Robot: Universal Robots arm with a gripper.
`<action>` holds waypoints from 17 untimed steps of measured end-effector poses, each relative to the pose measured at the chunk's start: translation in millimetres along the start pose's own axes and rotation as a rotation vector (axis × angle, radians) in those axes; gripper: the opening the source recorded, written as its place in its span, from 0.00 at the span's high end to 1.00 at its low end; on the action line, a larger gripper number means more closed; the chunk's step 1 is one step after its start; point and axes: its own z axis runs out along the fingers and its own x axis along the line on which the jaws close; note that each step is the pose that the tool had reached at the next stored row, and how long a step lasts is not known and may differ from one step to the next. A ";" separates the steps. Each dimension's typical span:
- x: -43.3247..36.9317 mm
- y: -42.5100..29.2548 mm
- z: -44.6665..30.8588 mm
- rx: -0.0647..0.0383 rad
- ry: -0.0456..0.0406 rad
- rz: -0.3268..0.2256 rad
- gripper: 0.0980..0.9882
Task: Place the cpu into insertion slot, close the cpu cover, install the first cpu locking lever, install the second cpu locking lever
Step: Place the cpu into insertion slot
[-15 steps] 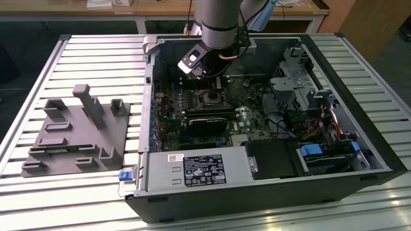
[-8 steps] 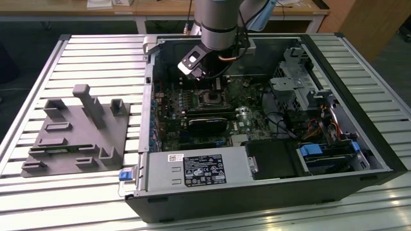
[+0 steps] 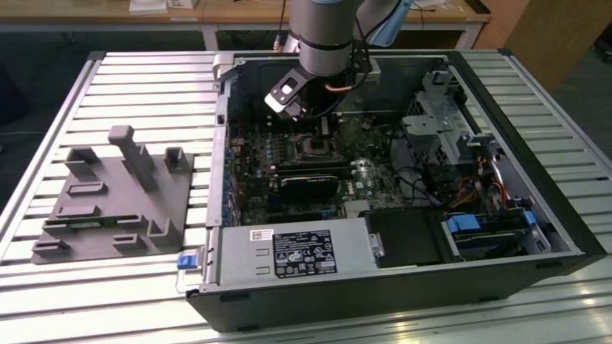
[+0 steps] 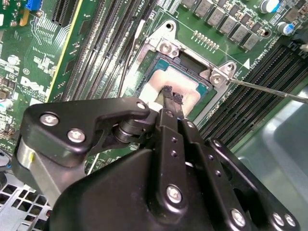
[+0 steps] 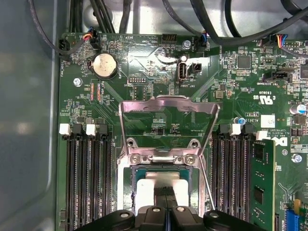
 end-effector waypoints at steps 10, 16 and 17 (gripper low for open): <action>-0.2 0.4 -17.0 -0.002 0.0006 0.000 0.99; -0.7 0.8 -39.9 -0.005 0.0004 0.000 0.99; -0.7 0.9 -43.3 -0.005 0.0006 0.000 0.99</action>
